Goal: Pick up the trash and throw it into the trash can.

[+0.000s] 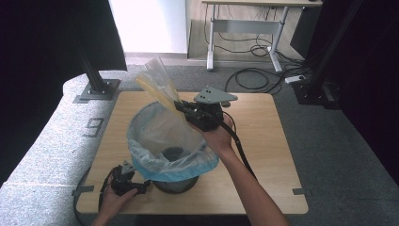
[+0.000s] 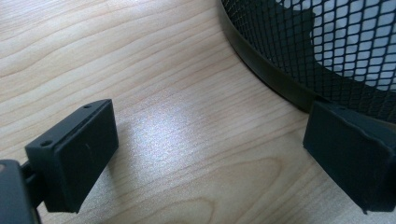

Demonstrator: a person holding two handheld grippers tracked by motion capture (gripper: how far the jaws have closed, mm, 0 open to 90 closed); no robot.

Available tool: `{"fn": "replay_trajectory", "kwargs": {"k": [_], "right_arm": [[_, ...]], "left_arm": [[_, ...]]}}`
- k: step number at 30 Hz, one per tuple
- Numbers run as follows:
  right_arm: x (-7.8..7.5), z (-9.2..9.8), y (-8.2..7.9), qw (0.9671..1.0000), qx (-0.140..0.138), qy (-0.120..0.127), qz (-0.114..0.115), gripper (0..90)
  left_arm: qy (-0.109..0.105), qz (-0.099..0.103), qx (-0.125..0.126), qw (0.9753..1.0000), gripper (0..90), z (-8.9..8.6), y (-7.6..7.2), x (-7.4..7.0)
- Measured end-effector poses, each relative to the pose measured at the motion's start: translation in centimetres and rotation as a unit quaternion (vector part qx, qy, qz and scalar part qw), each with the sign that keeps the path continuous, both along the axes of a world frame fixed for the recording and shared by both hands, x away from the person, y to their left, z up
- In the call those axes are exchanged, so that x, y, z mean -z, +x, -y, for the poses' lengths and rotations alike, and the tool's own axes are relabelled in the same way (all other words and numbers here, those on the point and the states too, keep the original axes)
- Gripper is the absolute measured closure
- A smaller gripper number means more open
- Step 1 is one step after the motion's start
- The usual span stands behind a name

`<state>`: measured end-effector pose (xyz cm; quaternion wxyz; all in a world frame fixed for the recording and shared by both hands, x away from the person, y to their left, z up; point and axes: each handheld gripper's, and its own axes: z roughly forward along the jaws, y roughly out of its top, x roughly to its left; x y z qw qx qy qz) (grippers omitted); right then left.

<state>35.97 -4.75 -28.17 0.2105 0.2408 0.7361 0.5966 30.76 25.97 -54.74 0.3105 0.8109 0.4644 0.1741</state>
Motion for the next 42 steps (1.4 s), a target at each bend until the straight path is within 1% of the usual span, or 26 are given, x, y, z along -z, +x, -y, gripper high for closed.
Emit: {"fn": "replay_trajectory", "kwargs": {"k": [1,2,3,4,5,6,7,8,11,12,13,14,22,25,26,27,29,30,31,32,33,36,38,39,41,42], "right_arm": [[0.0,0.0,0.0,1.0,0.0,0.0,0.0,77.4],[0.0,-0.1,0.0,1.0,0.007,-0.003,0.003,57.4],[0.0,-0.1,0.0,1.0,0.007,-0.003,0.003,57.4],[0.1,0.0,-0.1,0.9994,0.033,-0.011,0.006,43.6],[0.1,0.0,-0.1,0.9994,0.033,-0.011,0.006,43.6],[0.1,0.3,-0.1,0.9989,0.045,-0.011,0.008,37.8],[0.1,0.3,-0.1,0.9989,0.045,-0.011,0.008,37.8],[0.1,0.7,-0.1,0.9987,0.05,-0.01,0.006,35.4],[0.1,1.2,-0.1,0.9986,0.052,-0.009,0.006,34.1],[0.3,1.8,-0.1,0.9983,0.057,-0.007,0.004,33.7],[0.3,1.8,-0.1,0.9983,0.057,-0.007,0.004,33.7],[0.5,2.3,-0.1,0.9984,0.057,-0.005,0.002,33.7],[1.2,4.1,-0.4,0.9985,0.054,-0.007,-0.009,34.0],[1.6,5.0,-0.7,0.9982,0.056,-0.014,-0.015,34.0],[2.0,5.9,-0.9,0.9979,0.06,-0.015,-0.021,34.0],[2.0,5.9,-0.9,0.9979,0.06,-0.015,-0.021,34.0],[2.3,6.7,-1.0,0.9976,0.063,-0.016,-0.024,34.0],[2.7,7.4,-1.2,0.9972,0.067,-0.016,-0.028,34.0],[2.7,7.4,-1.2,0.9972,0.067,-0.016,-0.028,34.0],[3.1,8.3,-1.3,0.9968,0.072,-0.016,-0.032,34.0],[3.1,8.3,-1.3,0.9968,0.072,-0.016,-0.032,34.0],[3.9,9.7,-1.5,0.996,0.079,-0.015,-0.038,34.0],[4.8,11.0,-1.6,0.9951,0.087,-0.015,-0.044,34.0],[4.8,11.0,-1.6,0.9951,0.087,-0.015,-0.044,34.0],[5.7,11.9,-1.6,0.9943,0.092,-0.013,-0.052,34.1],[6.4,12.6,-1.6,0.9937,0.095,-0.012,-0.058,34.0]], "left_arm": [[0.0,0.0,0.0,1.0,2.7,0.0,0.0,0.0],[0.0,0.0,0.0,1.0,2.7,0.0,0.0,0.0],[0.0,0.0,0.0,1.0,2.7,0.0,0.0,0.0],[0.0,0.0,0.0,1.0,2.7,0.0,0.0,0.0],[0.0,0.0,0.0,1.0,2.7,0.0,0.0,0.0],[0.0,0.0,0.0,1.0,2.7,0.0,0.0,0.0],[0.0,0.0,0.0,1.0,2.7,0.0,0.0,0.0],[0.0,0.0,0.0,1.0,2.7,0.0,0.0,0.0],[0.0,0.0,0.0,1.0,2.7,0.0,0.0,0.0],[0.0,0.0,0.0,1.0,2.7,0.0,0.0,0.0],[0.0,0.0,0.0,1.0,2.7,0.0,0.0,0.0],[0.0,0.0,0.0,1.0,2.7,0.0,0.0,0.0],[0.0,0.0,0.0,1.0,2.7,0.0,0.0,0.0],[0.001,0.0,0.0,1.0,2.7,0.0,0.0,0.0],[0.0,0.0,-0.001,1.0,2.8,0.0,0.0,0.0],[0.0,0.0,-0.001,1.0,2.8,0.0,0.0,0.0],[0.001,0.0,-0.001,1.0,2.8,0.0,0.0,0.0],[0.002,0.0,0.0,1.0,2.8,0.0,-0.1,0.0],[0.002,0.0,0.0,1.0,2.8,0.0,-0.1,0.0],[0.002,0.0,0.0,1.0,2.7,0.0,-0.1,0.0],[0.002,0.0,0.0,1.0,2.7,0.0,-0.1,0.0],[0.002,0.0,0.0,1.0,2.8,0.0,-0.1,0.0],[0.001,0.0,-0.001,1.0,2.7,0.0,-0.1,0.0],[0.001,0.0,-0.001,1.0,2.7,0.0,-0.1,0.0],[0.001,0.0,-0.001,1.0,2.7,0.0,-0.1,0.0],[0.001,0.0,-0.001,1.0,2.8,0.0,-0.1,0.0]]}}
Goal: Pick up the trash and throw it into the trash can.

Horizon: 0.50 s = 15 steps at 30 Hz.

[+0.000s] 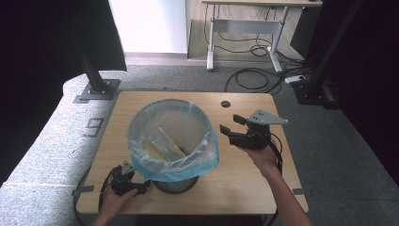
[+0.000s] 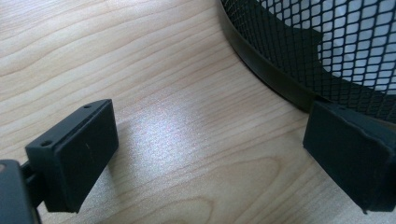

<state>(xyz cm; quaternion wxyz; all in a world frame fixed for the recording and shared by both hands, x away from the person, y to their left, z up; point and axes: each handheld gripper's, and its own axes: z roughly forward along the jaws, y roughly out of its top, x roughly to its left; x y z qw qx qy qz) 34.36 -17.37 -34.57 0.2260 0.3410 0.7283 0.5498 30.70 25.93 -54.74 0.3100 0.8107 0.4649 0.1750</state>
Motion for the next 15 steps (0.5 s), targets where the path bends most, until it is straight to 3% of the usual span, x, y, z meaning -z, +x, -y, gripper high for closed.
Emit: {"fn": "replay_trajectory", "kwargs": {"k": [3,9,10,15], "right_arm": [[0.7,0.5,-0.1,1.0,0.002,-0.001,-0.004,34.0],[3.4,1.9,-0.2,0.9997,0.014,0.004,-0.021,34.0],[4.4,2.4,-0.2,0.9994,0.018,0.007,-0.027,34.0],[6.0,3.1,-0.3,0.999,0.025,0.011,-0.036,34.1]], "left_arm": [[0.0,0.0,0.0,1.0,2.8,0.0,0.0,0.0],[0.0,0.0,0.0,1.0,2.7,0.0,0.0,0.0],[0.0,0.0,0.0,1.0,2.7,0.0,0.0,0.0],[0.0,0.0,0.0,1.0,2.7,0.0,0.0,0.0]]}}
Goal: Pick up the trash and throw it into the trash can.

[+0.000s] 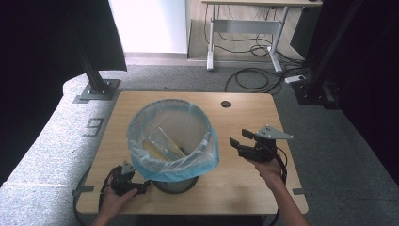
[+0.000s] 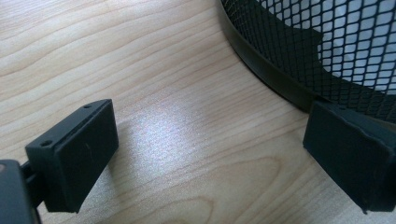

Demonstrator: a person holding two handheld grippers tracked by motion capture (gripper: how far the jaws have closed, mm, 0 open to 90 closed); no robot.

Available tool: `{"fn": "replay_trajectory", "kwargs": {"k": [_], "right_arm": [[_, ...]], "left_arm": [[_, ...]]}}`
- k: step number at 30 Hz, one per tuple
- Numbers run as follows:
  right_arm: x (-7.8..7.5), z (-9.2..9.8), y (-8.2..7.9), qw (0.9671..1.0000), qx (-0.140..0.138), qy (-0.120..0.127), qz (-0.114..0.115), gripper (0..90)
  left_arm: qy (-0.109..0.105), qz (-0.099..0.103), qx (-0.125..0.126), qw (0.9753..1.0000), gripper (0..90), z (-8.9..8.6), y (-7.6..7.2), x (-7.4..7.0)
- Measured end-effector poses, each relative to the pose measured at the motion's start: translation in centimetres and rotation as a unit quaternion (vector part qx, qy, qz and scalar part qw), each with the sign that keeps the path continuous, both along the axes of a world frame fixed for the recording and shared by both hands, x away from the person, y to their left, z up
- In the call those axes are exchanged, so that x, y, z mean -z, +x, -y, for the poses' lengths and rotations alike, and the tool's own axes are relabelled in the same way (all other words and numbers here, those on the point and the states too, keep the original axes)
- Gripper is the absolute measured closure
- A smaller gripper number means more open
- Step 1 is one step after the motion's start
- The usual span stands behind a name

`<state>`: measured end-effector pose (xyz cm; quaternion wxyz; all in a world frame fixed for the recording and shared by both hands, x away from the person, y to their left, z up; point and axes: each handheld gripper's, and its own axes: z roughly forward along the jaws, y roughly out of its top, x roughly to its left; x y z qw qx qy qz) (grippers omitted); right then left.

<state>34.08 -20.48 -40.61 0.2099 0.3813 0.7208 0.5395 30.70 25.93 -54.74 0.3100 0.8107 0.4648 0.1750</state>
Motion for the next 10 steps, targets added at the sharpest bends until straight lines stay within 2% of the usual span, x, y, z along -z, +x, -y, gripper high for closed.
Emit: {"fn": "replay_trajectory", "kwargs": {"k": [3,10], "right_arm": [[1.4,0.6,-0.2,0.9999,0.008,-0.001,-0.009,34.3],[2.0,1.1,-0.2,0.9999,0.013,0.004,-0.007,34.0]], "left_arm": [[0.0,0.0,0.0,1.0,2.7,0.0,0.0,0.0],[0.0,0.0,0.0,1.0,2.8,0.0,0.0,0.0]]}}
